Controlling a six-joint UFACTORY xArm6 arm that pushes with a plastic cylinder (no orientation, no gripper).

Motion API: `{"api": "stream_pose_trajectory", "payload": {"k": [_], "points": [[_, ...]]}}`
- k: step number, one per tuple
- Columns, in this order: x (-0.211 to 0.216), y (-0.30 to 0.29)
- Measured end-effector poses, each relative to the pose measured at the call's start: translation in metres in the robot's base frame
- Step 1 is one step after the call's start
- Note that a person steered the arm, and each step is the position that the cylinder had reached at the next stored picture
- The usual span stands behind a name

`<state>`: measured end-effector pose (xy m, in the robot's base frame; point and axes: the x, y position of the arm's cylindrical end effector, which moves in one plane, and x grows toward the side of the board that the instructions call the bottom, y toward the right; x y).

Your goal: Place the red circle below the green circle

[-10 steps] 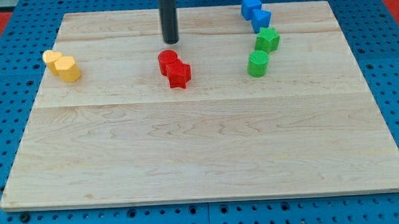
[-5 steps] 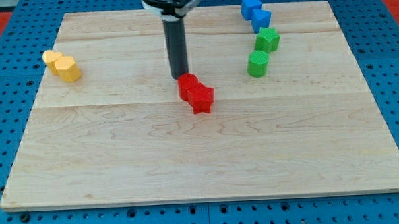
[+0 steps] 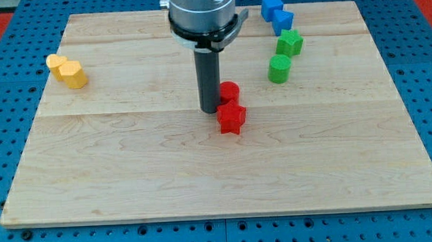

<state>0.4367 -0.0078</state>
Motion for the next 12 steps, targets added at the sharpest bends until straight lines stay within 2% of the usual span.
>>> {"api": "stream_pose_trajectory", "payload": {"k": [2, 4, 5, 8, 11, 12], "points": [[-0.014, -0.017], [-0.030, -0.002], [-0.026, 0.031], [-0.001, 0.031], [-0.011, 0.095], [-0.013, 0.079]]}}
